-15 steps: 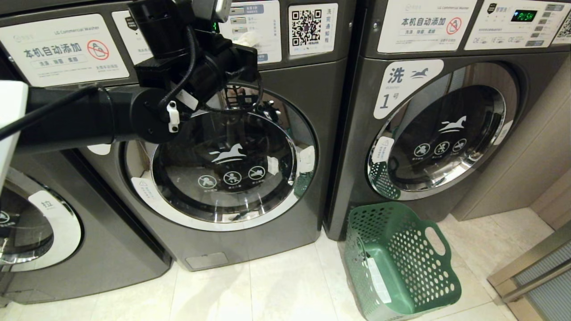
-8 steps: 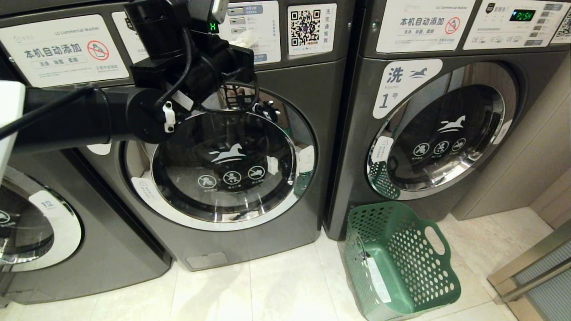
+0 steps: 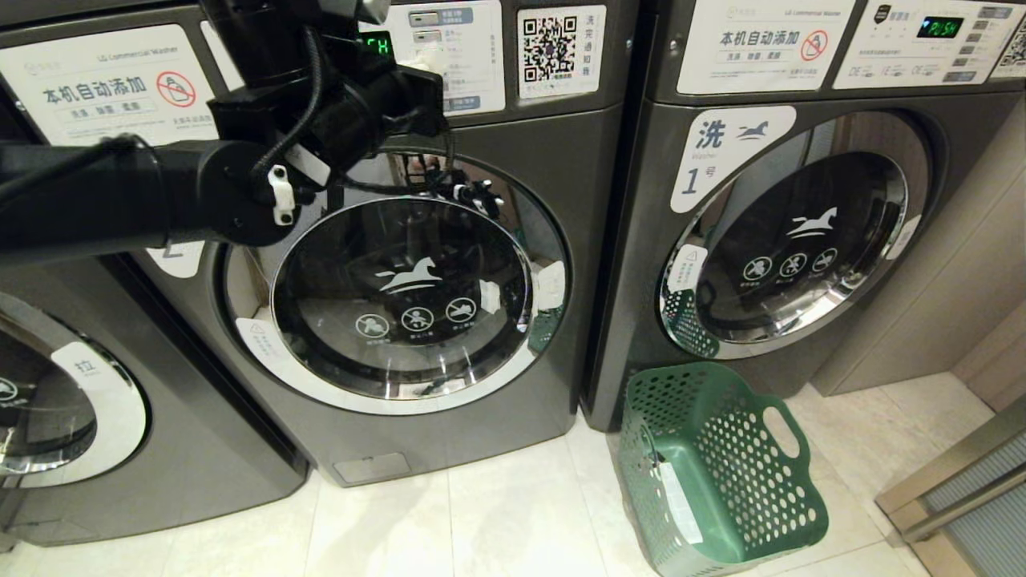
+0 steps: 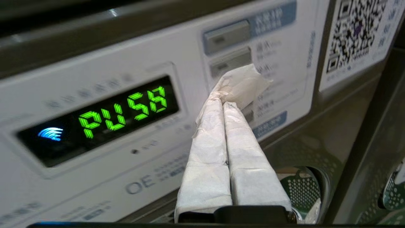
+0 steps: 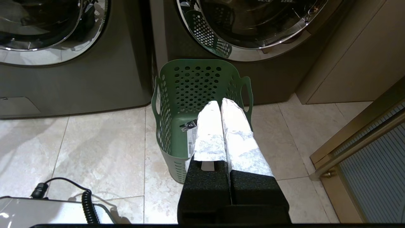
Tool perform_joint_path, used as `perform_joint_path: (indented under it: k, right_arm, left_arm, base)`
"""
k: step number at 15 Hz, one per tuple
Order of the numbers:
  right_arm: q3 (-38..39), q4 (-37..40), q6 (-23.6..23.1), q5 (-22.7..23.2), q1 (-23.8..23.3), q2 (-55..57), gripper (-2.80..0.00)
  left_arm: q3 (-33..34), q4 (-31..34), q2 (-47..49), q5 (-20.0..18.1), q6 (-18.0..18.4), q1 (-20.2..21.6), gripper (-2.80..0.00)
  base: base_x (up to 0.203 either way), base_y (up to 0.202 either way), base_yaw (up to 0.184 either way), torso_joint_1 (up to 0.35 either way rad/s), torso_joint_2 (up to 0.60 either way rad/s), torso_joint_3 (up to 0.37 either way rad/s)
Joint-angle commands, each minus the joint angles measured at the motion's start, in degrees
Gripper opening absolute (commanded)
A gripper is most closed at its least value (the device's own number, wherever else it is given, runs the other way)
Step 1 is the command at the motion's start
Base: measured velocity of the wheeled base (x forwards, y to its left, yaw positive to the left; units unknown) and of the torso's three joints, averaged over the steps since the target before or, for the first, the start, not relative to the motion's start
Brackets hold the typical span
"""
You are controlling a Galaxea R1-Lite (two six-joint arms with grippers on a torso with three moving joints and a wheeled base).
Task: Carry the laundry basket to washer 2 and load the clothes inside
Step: Press the washing machine switch
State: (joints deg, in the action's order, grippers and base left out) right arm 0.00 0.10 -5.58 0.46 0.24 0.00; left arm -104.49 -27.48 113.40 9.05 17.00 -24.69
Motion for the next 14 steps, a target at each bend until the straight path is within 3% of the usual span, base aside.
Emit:
perform_joint_path:
  k: [1,7,12,14]
  right_arm:
    - [0.0,0.0,0.0,0.0,0.0,0.1,-2.80]
    - [0.0,0.0,0.0,0.1,0.0,0.1,-2.80]
    - [0.0,0.0,0.0,0.1,0.0,0.1,-2.80]
    - [0.0,0.0,0.0,0.0,0.0,0.1,-2.80]
  left_arm:
    - [-0.1,0.2,-2.5,-0.3,0.2,-1.2,-2.80]
    - [1.3,0.6,-2.9,0.0,0.2,-3.4,-2.80]
    - [15.7,0.0,-10.8,0.4,0.1,-5.5,-2.80]
    - [16.6,-1.1,-10.6,0.3,0.0,-5.6,-2.80]
  base:
    - [0.000,0.000,0.000,0.000,0.00,0.000]
    - [0.000,0.000,0.000,0.000,0.00,0.000]
    - [0.000,0.000,0.000,0.000,0.00,0.000]
    - [0.000,0.000,0.000,0.000,0.00,0.000]
